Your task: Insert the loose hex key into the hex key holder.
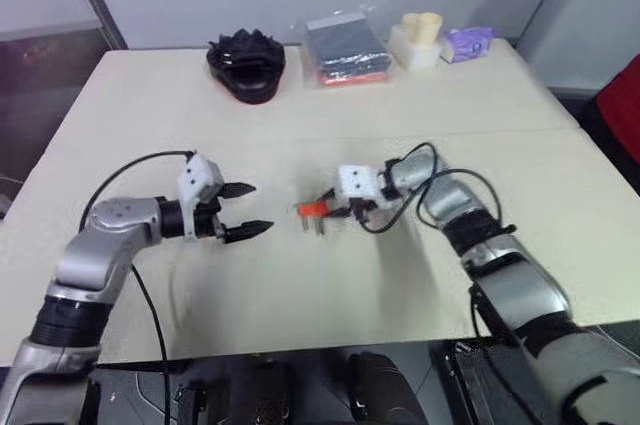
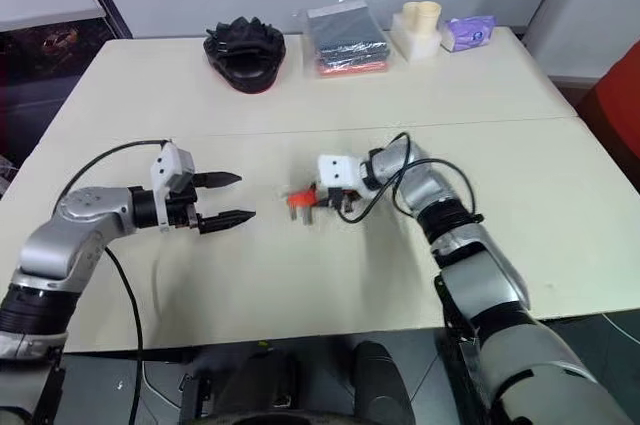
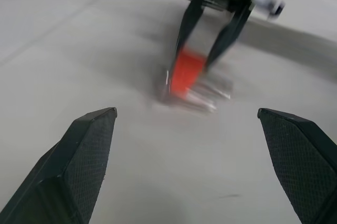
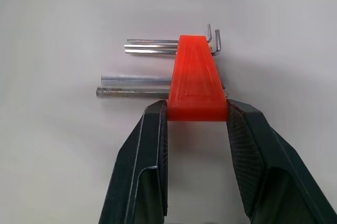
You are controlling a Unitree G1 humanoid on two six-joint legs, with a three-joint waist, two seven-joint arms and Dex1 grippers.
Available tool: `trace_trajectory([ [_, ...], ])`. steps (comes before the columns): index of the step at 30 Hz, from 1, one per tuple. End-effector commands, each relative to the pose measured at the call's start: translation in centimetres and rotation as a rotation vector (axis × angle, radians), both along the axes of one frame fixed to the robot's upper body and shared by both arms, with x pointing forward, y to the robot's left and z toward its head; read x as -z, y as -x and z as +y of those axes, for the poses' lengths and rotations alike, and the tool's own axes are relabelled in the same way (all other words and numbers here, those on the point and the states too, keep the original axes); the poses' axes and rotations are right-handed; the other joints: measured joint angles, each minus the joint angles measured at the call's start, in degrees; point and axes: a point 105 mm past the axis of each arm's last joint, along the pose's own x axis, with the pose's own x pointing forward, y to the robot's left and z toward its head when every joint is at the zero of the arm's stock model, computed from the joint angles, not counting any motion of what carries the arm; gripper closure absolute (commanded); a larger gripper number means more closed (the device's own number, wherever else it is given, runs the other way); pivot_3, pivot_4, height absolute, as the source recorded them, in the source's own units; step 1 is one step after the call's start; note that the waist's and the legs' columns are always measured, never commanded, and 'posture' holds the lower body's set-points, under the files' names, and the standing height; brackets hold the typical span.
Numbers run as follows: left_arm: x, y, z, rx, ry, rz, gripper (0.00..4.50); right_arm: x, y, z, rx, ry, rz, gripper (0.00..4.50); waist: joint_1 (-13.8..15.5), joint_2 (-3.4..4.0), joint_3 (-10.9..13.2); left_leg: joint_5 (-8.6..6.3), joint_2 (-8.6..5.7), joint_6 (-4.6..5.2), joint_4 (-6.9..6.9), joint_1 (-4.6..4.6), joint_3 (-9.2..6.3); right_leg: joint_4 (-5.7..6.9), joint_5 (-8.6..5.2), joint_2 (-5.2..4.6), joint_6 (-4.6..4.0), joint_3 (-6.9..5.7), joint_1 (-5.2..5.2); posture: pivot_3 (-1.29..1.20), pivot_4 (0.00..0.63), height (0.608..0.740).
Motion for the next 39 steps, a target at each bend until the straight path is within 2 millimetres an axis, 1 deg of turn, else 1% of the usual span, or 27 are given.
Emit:
trace_trajectory([
  [1,-3.9,-1.6,0.2,0.014,0.074,-0.06,0.0,-5.9,0.1,0.7,-0.047,-0.044,-0.291,3.47,0.2,-0.01,0.0,0.0,0.0,0.0,0.0,0.0,0.0,-0.01,0.0,0.03,0.0,-0.01,-0.01,0.0,0.15,0.74],
  [6,-7.6,-4.2,-0.3,0.034,0.15,-0.095,0.0,-8.7,-0.2,0.2,-0.048,-0.03,-0.587,3.47,0.6,-0.02,0.0,0.03,0.01,-0.02,0.01,0.03,0.06,0.01,0.0,0.18,0.0,-0.02,0.01,0.0,0.15,0.74],
  [10,-9.8,-5.6,-1.7,0.077,0.253,-0.072,0.0,-11.4,-0.3,0.2,-0.061,-0.019,-0.871,3.47,0.7,-0.05,0.0,0.04,-0.04,0.0,0.06,0.02,0.13,0.04,0.0,0.26,0.01,-0.04,0.0,0.0,0.15,0.74],
  [12,-10.2,-5.6,-2.7,0.127,0.295,-0.028,0.0,-12.5,-0.3,0.5,-0.068,-0.029,-0.968,3.47,0.6,-0.05,0.0,0.04,-0.05,0.0,0.06,0.01,0.16,0.04,0.0,0.28,0.01,-0.03,0.0,0.0,0.15,0.74],
  [14,-10.1,-5.6,-3.6,0.166,0.314,0.008,0.0,-13.5,-0.3,0.6,-0.065,-0.05,-1.039,3.47,0.5,-0.05,0.0,0.04,-0.05,0.0,0.06,0.01,0.16,0.06,0.0,0.29,0.02,-0.02,0.0,0.0,0.15,0.74],
  [17,-9.7,-6.1,-4.4,0.175,0.335,0.029,0.0,-14.5,-0.2,0.9,-0.066,-0.078,-1.104,3.47,0.4,-0.05,0.0,0.12,-0.03,-0.14,0.06,0.02,0.16,0.05,0.0,0.32,0.02,-0.01,0.0,0.0,0.15,0.74],
  [19,-9.9,-6.5,-5.2,0.183,0.378,0.035,0.0,-15.0,0.1,1.1,-0.073,-0.096,-1.133,3.47,0.5,-0.06,0.0,0.17,-0.03,-0.21,0.06,0.02,0.16,0.06,0.0,0.33,0.02,-0.01,0.0,0.0,0.15,0.74],
  [24,-10.5,-7.2,-6.3,0.2,0.418,0.027,0.0,-14.8,0.3,1.4,-0.093,-0.096,-1.142,3.47,0.6,-0.09,0.1,0.13,-0.04,-0.13,0.1,0.0,0.17,0.06,0.0,0.32,0.02,-0.01,0.02,0.0,0.15,0.74],
  [27,-10.8,-7.5,-6.8,0.206,0.423,0.01,0.0,-14.2,0.4,1.5,-0.104,-0.097,-1.121,3.47,0.5,-0.09,0.1,0.13,-0.03,-0.13,0.09,0.0,0.17,0.06,0.0,0.33,0.02,-0.01,0.02,0.0,0.15,0.74],
  [35,-11.2,-8.0,-7.3,0.214,0.428,-0.015,0.0,-13.2,0.5,1.4,-0.108,-0.095,-1.08,3.47,0.5,-0.09,0.1,0.12,-0.03,-0.12,0.09,0.0,0.17,0.06,0.0,0.35,0.02,-0.01,0.02,0.0,0.15,0.74],
  [39,-11.0,-7.9,-7.7,0.23,0.424,-0.013,0.0,-12.8,0.6,1.7,-0.115,-0.101,-1.064,3.47,0.5,-0.1,0.1,0.12,-0.03,-0.12,0.1,0.0,0.17,0.06,0.0,0.35,0.02,-0.01,0.02,0.0,0.15,0.74],
])
